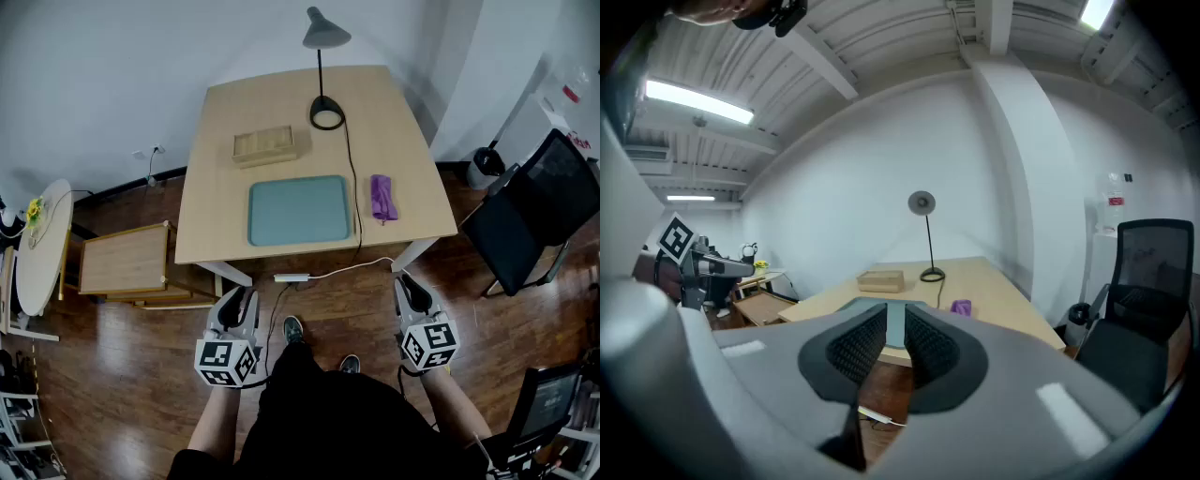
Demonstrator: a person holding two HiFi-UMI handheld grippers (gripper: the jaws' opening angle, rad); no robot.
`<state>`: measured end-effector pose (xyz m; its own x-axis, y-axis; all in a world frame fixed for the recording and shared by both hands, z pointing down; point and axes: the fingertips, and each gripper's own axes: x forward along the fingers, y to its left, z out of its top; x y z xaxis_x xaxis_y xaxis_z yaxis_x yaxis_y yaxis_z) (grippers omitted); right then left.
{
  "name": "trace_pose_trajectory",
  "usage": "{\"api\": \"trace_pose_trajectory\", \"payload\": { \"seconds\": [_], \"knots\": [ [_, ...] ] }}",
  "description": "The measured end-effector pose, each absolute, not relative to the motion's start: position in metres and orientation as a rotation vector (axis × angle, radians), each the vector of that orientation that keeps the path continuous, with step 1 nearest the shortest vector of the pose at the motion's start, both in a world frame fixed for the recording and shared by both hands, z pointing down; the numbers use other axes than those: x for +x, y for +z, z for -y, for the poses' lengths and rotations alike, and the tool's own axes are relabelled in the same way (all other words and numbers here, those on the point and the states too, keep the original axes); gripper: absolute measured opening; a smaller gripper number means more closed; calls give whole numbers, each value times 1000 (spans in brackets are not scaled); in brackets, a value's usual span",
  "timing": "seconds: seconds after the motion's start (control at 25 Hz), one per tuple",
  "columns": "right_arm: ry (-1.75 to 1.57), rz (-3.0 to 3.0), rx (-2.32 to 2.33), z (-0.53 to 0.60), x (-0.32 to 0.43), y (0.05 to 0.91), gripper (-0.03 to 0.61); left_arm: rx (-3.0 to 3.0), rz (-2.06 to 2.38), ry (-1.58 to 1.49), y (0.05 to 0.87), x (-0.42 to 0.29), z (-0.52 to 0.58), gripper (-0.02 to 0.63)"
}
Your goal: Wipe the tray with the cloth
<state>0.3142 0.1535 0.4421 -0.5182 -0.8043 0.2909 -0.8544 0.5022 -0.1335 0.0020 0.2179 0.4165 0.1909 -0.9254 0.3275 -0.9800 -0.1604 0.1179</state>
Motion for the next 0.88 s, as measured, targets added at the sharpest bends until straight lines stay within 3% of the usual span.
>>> {"api": "trace_pose_trajectory", "payload": {
  "seconds": [0.4, 0.64, 0.88],
  "knots": [
    [571, 2257, 1580, 5, 299, 515, 133, 2042, 1685, 387, 520, -114, -65, 120],
    [812, 1941, 1673, 93, 314, 589, 182, 1966, 1467, 526, 590, -138, -4, 119],
    [766, 1708, 1625, 142, 322, 633, 199, 1912, 1364, 623, 621, -140, 22, 119]
  ]
}}
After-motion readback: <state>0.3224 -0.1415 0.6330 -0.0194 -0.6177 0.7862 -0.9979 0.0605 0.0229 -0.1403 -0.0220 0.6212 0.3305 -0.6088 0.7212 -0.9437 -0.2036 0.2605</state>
